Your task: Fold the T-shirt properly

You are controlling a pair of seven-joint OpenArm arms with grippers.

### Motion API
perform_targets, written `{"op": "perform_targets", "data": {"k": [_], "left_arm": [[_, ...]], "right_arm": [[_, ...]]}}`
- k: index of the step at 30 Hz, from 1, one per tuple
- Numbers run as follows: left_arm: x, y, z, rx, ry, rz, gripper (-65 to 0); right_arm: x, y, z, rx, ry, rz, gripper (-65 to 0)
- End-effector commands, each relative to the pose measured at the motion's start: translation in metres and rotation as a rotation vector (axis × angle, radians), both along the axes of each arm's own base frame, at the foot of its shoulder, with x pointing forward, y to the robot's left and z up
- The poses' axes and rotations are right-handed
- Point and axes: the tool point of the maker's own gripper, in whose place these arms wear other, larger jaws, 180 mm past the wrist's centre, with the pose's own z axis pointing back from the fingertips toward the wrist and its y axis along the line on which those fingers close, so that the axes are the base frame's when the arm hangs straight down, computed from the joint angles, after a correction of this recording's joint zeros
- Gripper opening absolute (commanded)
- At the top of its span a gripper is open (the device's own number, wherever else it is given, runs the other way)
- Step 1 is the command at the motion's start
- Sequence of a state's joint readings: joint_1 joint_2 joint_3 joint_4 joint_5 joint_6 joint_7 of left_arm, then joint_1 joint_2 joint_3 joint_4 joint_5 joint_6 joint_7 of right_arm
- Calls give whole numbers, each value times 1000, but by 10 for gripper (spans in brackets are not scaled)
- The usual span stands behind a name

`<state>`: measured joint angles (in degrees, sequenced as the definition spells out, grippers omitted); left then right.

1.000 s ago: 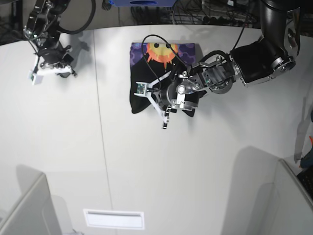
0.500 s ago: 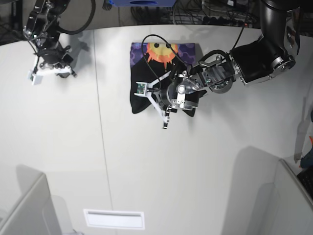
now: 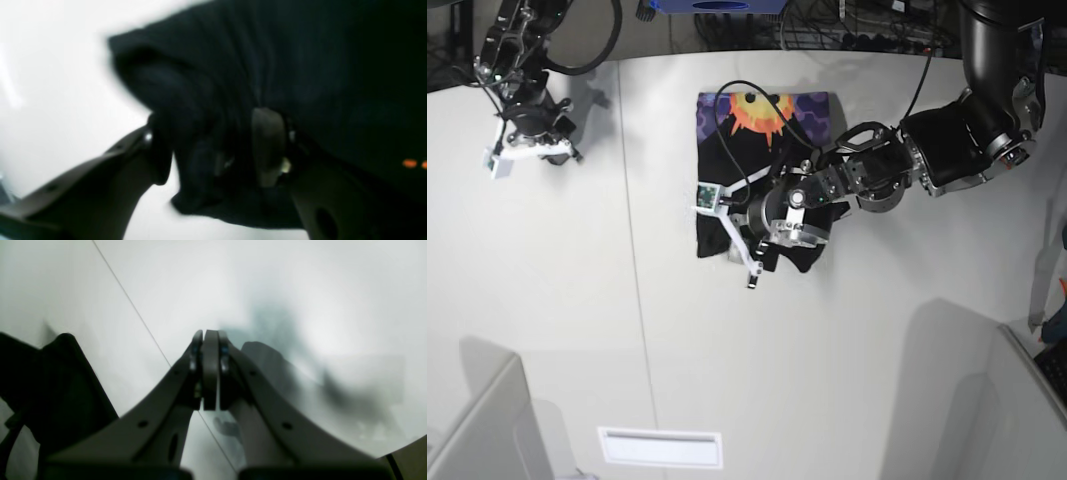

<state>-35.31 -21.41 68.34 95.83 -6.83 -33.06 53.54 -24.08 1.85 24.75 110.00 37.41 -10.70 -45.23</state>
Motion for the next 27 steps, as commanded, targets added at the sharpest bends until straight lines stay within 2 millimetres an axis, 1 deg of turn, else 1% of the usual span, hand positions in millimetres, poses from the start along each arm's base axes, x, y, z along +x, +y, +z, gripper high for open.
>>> {"op": "perform_targets", "data": {"k": [1, 4, 5, 7, 8, 9, 10, 11, 12, 13, 15, 18, 19, 21, 22, 23, 25, 27], "left_arm": [[10, -5, 17, -24, -45, -10, -278], [10, -12, 30, -44, -72, -28, -278], [16, -10, 39, -50, -94, -7, -281], [35, -7, 68, -108, -146, 71, -303], [42, -5, 81, -142, -164, 113, -332], [48, 2, 91, -181, -178, 165, -390], [53, 10, 102, -227, -192, 220, -477], [55, 18, 109, -279, -191, 272, -591], [55, 29, 114, -320, -194, 328, -650], [54, 41, 118, -360, -201, 383, -650], [53, 65, 120, -417, -195, 492, -650], [49, 109, 110, -490, -176, 677, -650], [43, 122, 103, -510, -167, 720, -650], [33, 133, 96, -576, -162, 750, -650], [25, 140, 90, -595, -157, 756, -650], [14, 147, 83, -595, -148, 749, -650], [-8, 154, 67, -588, -111, 733, -650], [-34, 161, 50, -565, -61, 717, -650]], "right_arm": [[8, -2, 10, -13, -40, 4, -650], [8, -2, 10, -13, -40, 4, -650], [8, -3, 10, -14, -40, 5, -650], [8, -3, 10, -16, -38, 6, -650], [7, -3, 10, -17, -37, 6, -650], [7, -4, 10, -20, -36, 7, -650], [7, -4, 11, -23, -38, 8, -650], [8, -6, 16, -40, -50, 14, -650], [8, -8, 21, -54, -58, 21, -650], [7, -9, 24, -67, -62, 28, -650], [7, -13, 31, -92, -75, 42, -650], [-1, -26, 32, -142, -46, 71, -650], [-4, -29, 31, -153, -36, 78, -650], [-12, -33, 30, -177, -15, 99, -650], [-15, -37, 32, -199, -6, 120, -650], [-19, -39, 32, -217, 4, 150, -650], [-28, -41, 30, -240, 27, 206, -650], [-47, -45, 24, -262, 78, 260, -650]]}}
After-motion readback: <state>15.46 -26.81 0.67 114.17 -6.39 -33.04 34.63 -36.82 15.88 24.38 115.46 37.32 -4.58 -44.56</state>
